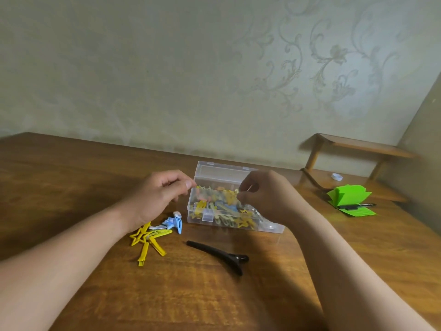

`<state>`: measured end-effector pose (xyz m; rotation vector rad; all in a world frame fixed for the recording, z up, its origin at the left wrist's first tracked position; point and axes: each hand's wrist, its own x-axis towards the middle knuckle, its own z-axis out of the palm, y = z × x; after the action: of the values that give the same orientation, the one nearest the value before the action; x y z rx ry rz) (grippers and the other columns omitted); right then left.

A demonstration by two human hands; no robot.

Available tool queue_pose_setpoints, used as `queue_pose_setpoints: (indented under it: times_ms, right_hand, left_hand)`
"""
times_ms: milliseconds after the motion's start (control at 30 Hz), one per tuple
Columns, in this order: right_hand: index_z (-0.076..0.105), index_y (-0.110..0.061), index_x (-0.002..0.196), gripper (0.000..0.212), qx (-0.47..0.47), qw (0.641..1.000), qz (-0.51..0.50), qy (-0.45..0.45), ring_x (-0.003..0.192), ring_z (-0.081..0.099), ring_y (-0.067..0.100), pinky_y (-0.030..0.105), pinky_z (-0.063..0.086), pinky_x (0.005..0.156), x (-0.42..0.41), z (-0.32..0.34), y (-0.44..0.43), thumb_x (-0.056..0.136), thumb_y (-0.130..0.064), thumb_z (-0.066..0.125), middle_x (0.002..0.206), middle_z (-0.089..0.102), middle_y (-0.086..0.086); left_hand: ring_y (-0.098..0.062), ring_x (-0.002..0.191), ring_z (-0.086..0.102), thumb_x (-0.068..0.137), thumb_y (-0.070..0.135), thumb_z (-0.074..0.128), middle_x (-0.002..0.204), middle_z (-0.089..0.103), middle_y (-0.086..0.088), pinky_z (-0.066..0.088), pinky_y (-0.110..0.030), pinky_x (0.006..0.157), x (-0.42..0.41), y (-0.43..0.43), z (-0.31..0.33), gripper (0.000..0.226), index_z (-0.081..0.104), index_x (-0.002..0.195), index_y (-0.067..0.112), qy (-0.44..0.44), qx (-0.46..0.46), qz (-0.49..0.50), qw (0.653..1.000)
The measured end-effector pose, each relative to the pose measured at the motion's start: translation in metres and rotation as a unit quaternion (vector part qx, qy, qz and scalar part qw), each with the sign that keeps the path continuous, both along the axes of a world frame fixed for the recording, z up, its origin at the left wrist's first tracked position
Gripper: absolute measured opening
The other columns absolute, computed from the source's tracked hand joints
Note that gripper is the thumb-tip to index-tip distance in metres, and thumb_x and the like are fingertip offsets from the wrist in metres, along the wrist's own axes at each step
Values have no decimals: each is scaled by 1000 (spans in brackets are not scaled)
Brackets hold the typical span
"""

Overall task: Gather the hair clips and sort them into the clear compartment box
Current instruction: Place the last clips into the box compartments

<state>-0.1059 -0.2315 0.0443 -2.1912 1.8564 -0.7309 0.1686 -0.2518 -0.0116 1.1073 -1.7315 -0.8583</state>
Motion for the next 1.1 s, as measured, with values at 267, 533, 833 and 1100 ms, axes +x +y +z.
queue_pose_setpoints:
  times_ms: [267, 533, 833, 1100]
  right_hand:
    - [74, -30, 97, 11, -7, 1000, 17, 5, 78, 67, 8, 32, 56, 69, 27, -12, 5, 94, -40, 75, 88, 71, -12]
    - [76, -29, 103, 14, -69, 998, 12, -9, 83, 65, 3, 32, 60, 76, 32, -13, 7, 101, -38, 64, 91, 73, -16]
    - [70, -41, 128, 28, -138, 953, 223, 153, 124, 49, 13, 40, 39, 102, 89, -22, 34, 103, -42, 58, 131, 62, -19]
    - [72, -42, 118, 26, -143, 942, 244, 181, 124, 49, 16, 41, 37, 96, 105, -26, 35, 98, -34, 58, 130, 61, -19]
  left_hand:
    - [-18, 94, 66, 107, 31, 60, 103, 76, 0, 48, -28, 76, -1, 2, 2, 21, 80, 108, 29, -11, 5, 4, 1000]
    - [-12, 85, 65, 106, 34, 61, 99, 77, 0, 47, -31, 74, 3, -1, 4, 20, 80, 108, 27, 56, 23, 33, 998]
    - [-18, 77, 62, 101, 37, 61, 87, 73, -1, 45, -27, 64, 4, -12, 4, 29, 80, 107, 16, 148, 58, 56, 986]
    - [-14, 70, 57, 106, 28, 61, 82, 68, -2, 44, -24, 58, 0, -14, 5, 26, 79, 105, 10, 177, 78, 55, 980]
